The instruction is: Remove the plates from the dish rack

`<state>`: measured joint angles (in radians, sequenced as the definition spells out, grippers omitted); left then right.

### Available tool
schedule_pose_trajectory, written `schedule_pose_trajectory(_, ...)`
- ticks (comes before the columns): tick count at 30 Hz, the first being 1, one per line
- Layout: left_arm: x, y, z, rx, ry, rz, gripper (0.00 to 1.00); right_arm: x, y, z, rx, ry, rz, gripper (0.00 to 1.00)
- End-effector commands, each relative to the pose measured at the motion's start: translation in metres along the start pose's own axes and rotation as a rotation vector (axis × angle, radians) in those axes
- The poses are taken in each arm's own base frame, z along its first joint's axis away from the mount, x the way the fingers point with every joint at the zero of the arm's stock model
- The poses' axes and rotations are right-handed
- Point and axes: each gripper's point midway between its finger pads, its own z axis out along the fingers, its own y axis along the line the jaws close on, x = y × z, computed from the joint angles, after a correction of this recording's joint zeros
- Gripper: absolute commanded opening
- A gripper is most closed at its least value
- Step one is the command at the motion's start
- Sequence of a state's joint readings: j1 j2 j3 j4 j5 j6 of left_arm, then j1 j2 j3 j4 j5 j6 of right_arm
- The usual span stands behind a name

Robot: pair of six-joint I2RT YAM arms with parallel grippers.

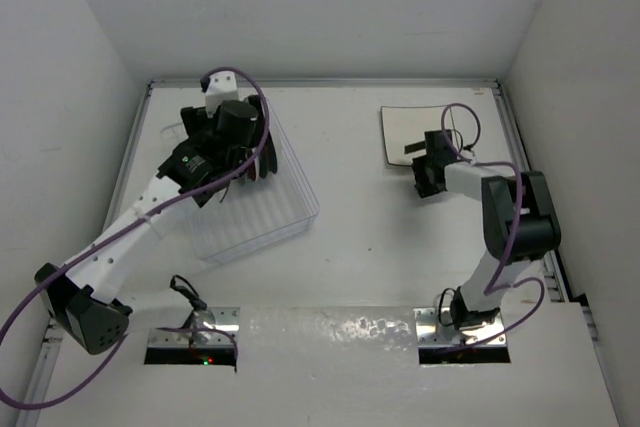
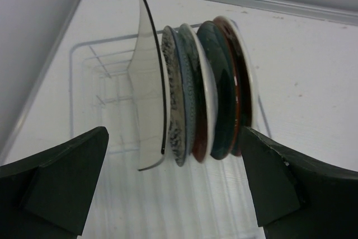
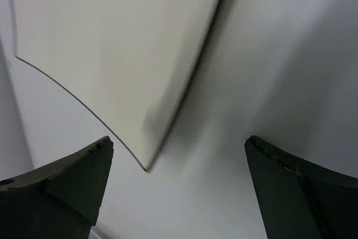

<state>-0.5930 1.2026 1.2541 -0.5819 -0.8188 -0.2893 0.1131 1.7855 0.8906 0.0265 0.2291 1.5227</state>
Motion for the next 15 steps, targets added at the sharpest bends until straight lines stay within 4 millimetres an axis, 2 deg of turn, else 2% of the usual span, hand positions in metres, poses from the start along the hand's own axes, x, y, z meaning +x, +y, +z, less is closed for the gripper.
schedule_pose_trajectory(1, -0.031, -0.007, -0.009, 0.054, -0.019, -0.191, 1.00, 0.010, -0.027, -0.035, 0.047, 0.064, -0.138, 0.99)
schedule_pose_trajectory(2, -0.034, -0.008, -0.009, 0.054, -0.019, -0.207, 1.00, 0.005, -0.025, -0.044, 0.042, 0.038, -0.264, 0.99)
schedule_pose_trajectory(3, -0.040, -0.007, -0.010, 0.056, -0.022, -0.214, 1.00, 0.002, -0.036, -0.055, 0.102, 0.017, -0.356, 0.99)
schedule_pose_trajectory(4, -0.040, -0.011, -0.005, 0.046, -0.011, -0.201, 1.00, -0.005, -0.018, -0.070, 0.058, -0.058, -0.531, 0.99)
schedule_pose_trajectory(5, -0.040, -0.012, -0.001, 0.033, -0.002, -0.202, 1.00, -0.004, -0.010, -0.077, 0.034, -0.070, -0.622, 0.99)
schedule_pose_trajectory(6, -0.049, -0.007, 0.001, 0.005, -0.003, -0.210, 1.00, -0.001, -0.009, -0.085, 0.042, -0.058, -0.740, 0.99)
schedule_pose_trajectory(7, -0.043, -0.012, 0.013, -0.021, 0.024, -0.193, 1.00, 0.013, 0.012, -0.101, -0.032, -0.034, -0.976, 0.99)
schedule_pose_trajectory(8, -0.043, -0.012, 0.020, -0.038, 0.031, -0.195, 1.00, 0.024, 0.015, -0.109, -0.054, 0.002, -1.080, 0.99)
schedule_pose_trajectory(9, -0.051, -0.005, 0.029, -0.060, 0.026, -0.217, 1.00, 0.041, 0.006, -0.122, -0.051, 0.064, -1.199, 0.99)
schedule_pose_trajectory(10, -0.044, -0.009, 0.046, -0.073, 0.057, -0.206, 1.00, 0.051, 0.002, -0.132, -0.104, 0.115, -1.323, 0.99)
schedule_pose_trajectory(11, -0.044, 0.000, 0.060, -0.094, 0.083, -0.232, 1.00, 0.057, -0.008, -0.139, -0.108, 0.149, -1.381, 0.99)
schedule_pose_trajectory(12, -0.052, 0.007, 0.064, -0.119, 0.091, -0.248, 1.00, 0.064, -0.022, -0.145, -0.104, 0.170, -1.433, 0.99)
schedule_pose_trajectory(13, -0.045, 0.008, 0.077, -0.154, 0.118, -0.240, 1.00, 0.064, -0.030, -0.149, -0.104, 0.168, -1.463, 0.99)
schedule_pose_trajectory(15, -0.050, 0.020, 0.090, -0.182, 0.124, -0.263, 0.97, 0.063, -0.045, -0.161, -0.138, 0.184, -1.473, 0.98)
